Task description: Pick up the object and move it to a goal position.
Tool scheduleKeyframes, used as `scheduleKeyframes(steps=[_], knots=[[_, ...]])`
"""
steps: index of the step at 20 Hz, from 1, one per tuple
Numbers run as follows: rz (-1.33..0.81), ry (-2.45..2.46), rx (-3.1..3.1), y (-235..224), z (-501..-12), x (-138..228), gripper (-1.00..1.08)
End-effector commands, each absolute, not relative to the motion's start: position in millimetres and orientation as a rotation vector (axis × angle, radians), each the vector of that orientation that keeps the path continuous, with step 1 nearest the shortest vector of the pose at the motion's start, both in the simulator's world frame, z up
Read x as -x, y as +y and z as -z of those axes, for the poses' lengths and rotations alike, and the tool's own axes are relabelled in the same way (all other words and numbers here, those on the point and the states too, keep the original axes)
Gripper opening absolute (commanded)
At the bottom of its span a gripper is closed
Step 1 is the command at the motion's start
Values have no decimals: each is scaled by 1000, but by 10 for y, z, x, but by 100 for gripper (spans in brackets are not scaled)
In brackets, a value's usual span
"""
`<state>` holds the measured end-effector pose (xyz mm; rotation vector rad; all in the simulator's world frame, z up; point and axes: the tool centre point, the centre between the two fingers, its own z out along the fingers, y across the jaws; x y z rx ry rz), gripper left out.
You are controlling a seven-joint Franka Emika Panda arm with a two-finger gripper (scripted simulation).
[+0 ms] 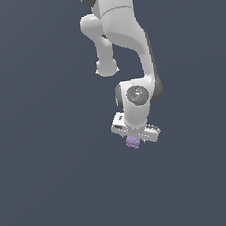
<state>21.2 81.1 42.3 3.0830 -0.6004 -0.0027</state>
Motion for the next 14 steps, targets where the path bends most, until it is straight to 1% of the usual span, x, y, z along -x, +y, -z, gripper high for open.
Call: scheduleKeyframes(steps=[1, 2, 3, 14], knots=[[0, -601, -3084, 813, -394, -225, 100], [0, -601, -3084, 813, -394, -226, 100], [0, -601, -3084, 813, -394, -226, -100], [0, -601, -3084, 813, -400, -227, -100]])
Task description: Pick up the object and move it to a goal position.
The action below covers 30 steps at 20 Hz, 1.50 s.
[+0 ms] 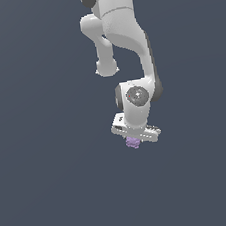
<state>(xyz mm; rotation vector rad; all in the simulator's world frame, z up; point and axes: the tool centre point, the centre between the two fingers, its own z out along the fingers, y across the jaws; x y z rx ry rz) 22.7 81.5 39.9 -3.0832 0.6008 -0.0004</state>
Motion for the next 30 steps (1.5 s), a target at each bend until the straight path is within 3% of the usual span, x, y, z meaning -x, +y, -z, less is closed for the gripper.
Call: scheduleKeyframes(steps=[1, 12, 30], knots=[[2, 600, 3081, 811, -410, -232, -100], [87, 565, 2993, 681, -924, -451, -100], [339, 445, 2664, -58, -2682, -943, -100]])
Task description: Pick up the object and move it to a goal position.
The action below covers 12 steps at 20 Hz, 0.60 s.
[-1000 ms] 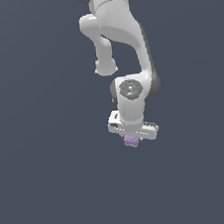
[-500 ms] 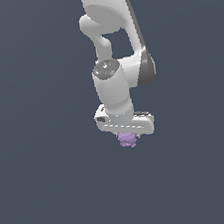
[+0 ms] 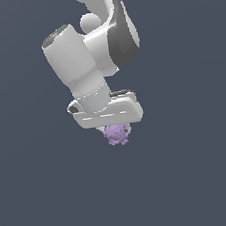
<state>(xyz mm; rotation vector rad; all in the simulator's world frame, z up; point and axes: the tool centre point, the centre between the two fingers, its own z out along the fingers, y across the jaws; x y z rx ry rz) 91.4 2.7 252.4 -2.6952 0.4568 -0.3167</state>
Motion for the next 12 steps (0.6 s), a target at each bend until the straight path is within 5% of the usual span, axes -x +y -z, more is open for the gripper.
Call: scheduleKeyframes(steps=[1, 12], knots=[[353, 437, 2642, -118, -2786, -960, -100], [496, 356, 2391, -956, -3911, -1068, -100]])
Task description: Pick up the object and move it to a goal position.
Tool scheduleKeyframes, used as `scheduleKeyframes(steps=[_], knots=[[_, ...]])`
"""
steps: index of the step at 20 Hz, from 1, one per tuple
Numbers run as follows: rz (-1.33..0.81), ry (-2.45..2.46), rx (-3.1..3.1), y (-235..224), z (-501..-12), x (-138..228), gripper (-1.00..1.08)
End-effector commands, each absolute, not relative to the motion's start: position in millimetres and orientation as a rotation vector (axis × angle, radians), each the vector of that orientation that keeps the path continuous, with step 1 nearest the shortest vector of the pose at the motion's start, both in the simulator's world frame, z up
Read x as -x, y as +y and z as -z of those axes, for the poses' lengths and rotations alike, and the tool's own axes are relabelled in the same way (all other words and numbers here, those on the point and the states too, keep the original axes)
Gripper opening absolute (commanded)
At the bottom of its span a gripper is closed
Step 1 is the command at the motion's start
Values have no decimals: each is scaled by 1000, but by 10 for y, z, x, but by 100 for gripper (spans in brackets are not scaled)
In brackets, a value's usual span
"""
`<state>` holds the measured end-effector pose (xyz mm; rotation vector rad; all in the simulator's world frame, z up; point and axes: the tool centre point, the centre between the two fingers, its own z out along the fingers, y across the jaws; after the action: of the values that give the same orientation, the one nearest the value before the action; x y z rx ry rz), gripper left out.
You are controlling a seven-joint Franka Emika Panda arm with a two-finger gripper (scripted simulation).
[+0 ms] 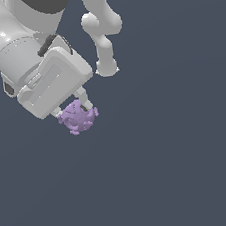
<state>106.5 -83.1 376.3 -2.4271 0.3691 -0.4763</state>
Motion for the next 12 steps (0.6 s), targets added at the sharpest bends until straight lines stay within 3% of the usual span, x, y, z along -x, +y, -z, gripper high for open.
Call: scheduleKeyframes(steps=[1, 12], knots=[[507, 349, 2369, -1041, -4001, -1069, -100], [597, 293, 2158, -1943, -4744, -1037, -100]])
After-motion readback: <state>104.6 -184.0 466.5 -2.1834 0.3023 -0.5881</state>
